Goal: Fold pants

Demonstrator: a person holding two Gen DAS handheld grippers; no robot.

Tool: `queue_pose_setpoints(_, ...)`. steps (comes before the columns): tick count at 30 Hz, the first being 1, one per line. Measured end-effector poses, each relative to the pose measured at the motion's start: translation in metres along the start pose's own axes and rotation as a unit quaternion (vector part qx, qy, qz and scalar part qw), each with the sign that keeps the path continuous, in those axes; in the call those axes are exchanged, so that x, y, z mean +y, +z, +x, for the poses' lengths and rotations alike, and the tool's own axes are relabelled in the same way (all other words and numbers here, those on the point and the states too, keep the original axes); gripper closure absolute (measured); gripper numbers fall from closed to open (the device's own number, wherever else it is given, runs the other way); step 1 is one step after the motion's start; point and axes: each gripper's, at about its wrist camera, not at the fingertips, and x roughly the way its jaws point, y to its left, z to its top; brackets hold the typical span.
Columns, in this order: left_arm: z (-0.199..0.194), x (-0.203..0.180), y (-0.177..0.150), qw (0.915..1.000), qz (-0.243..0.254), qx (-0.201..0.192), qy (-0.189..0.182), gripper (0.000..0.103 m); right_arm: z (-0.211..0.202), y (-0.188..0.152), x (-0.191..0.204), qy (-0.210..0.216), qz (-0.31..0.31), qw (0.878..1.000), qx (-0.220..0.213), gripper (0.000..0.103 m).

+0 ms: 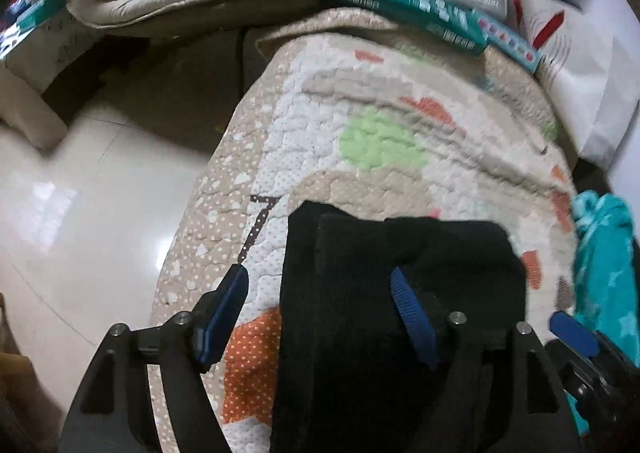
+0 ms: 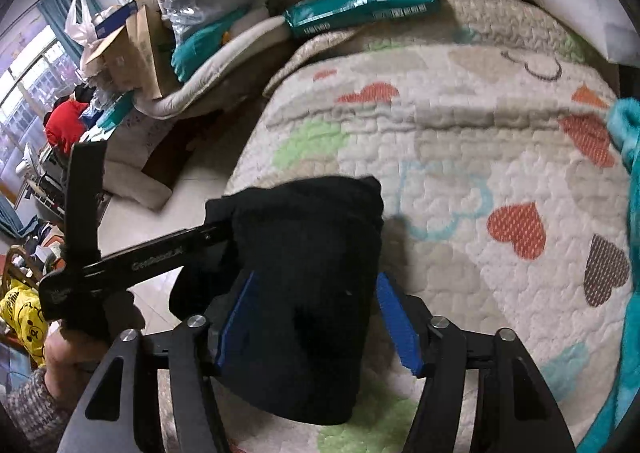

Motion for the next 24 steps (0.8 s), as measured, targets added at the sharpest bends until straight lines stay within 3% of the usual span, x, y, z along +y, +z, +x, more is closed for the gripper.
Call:
queue_pose_setpoints(4,-0.03,0.013,-0.004,0.9979,-0.016,-0.062,0.012,0.029,-0.002,0.001,-0.004,-0.001,0.021,1.0,-0.006,0.032)
queue_pose_setpoints(6,-0.051,0.021,-0.012,0.9914,-0.025,-0.12,0.046,0.029,-0.005,-0.001,-0.007,-0.007,0.03,0.999,-0.011,0.032)
queue_pose_setpoints(8,-0.074,0.022,-0.025,0.9771,-0.016,-0.193,0.089,0.028,-0.012,-0.004,-0.01,-0.019,0.041,0.999,-0.025,0.032)
queue_pose_setpoints(10,-0.096,0.019,-0.04,0.9532,-0.002,-0.275,0.126,0.007,-0.019,-0.007,-0.011,-0.033,0.045,0.998,-0.042,0.031)
queue_pose_setpoints(12,-0.111,0.014,-0.048,0.9332,-0.003,-0.328,0.147,0.0,-0.025,-0.009,-0.01,-0.054,0.044,0.996,-0.058,0.029)
queue_pose_setpoints(13,-0.116,0.012,-0.05,0.9283,-0.001,-0.342,0.146,0.0,-0.026,-0.009,-0.009,-0.066,0.044,0.995,-0.064,0.029)
queue_pose_setpoints(15,-0.118,0.007,-0.048,0.9291,0.013,-0.342,0.141,0.0,-0.024,-0.006,-0.007,-0.08,0.044,0.993,-0.073,0.029)
queue_pose_setpoints(17,-0.112,0.001,-0.045,0.9351,0.036,-0.321,0.146,0.0,-0.02,-0.002,-0.004,-0.083,0.042,0.993,-0.076,0.029)
queue_pose_setpoints(24,-0.072,0.0,-0.044,0.9673,0.045,-0.207,0.14,0.0,-0.005,-0.004,0.013,-0.085,0.015,0.994,-0.073,0.027)
